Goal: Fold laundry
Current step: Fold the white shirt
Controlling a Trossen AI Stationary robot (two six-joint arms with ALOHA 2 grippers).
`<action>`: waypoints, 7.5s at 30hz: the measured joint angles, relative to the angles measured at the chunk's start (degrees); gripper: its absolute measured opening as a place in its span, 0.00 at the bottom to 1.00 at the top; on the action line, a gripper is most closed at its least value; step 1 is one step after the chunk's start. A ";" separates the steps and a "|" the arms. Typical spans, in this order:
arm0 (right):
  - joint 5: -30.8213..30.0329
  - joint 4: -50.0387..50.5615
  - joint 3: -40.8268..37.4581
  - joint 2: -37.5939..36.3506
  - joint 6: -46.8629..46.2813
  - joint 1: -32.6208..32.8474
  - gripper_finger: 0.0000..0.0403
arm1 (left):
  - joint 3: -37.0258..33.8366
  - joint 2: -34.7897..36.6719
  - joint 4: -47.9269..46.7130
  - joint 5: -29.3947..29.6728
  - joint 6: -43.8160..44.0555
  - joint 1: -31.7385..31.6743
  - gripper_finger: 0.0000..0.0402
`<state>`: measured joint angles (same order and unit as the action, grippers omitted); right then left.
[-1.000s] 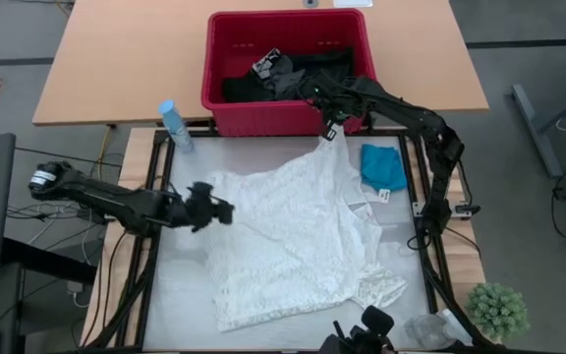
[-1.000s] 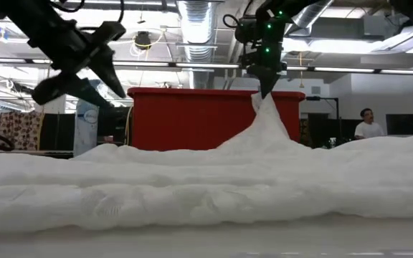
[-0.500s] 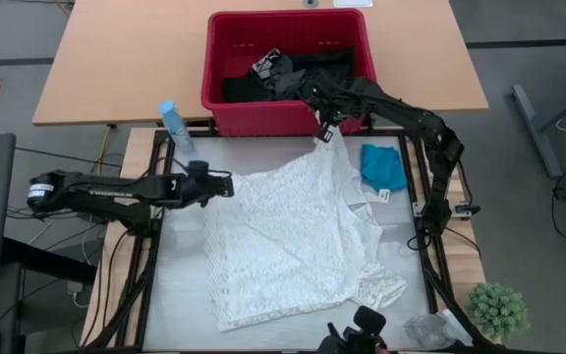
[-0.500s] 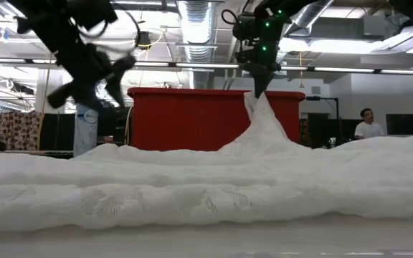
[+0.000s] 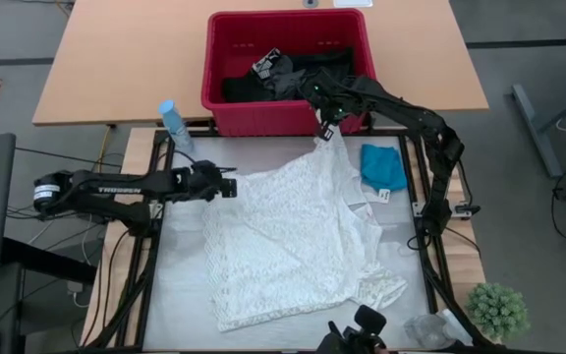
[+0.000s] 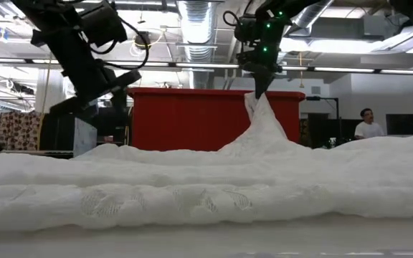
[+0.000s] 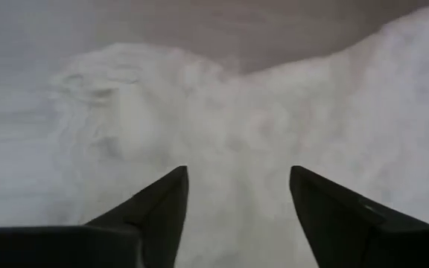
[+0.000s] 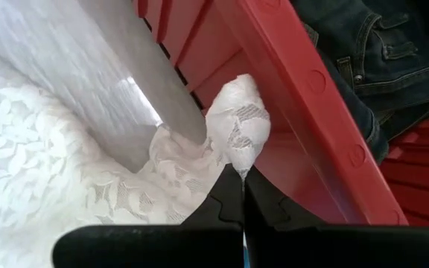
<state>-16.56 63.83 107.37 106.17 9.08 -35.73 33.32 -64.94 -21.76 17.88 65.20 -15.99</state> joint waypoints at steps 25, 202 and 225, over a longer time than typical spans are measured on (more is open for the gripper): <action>0.24 -0.02 -0.02 0.00 -0.02 0.01 0.04 | 0.00 -12.78 9.56 -15.12 -0.49 -11.37 0.56; -39.58 -52.94 0.02 -36.54 49.49 56.89 0.04 | 100.15 -4.61 -58.44 -44.09 -57.31 -22.18 0.06; -63.28 -88.35 4.81 -14.65 60.65 92.58 0.04 | 97.79 3.53 -60.33 -63.12 -29.52 -22.18 0.01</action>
<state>-79.84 -24.52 112.18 91.52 69.73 56.85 131.12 -61.42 -82.09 -45.24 35.68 -38.17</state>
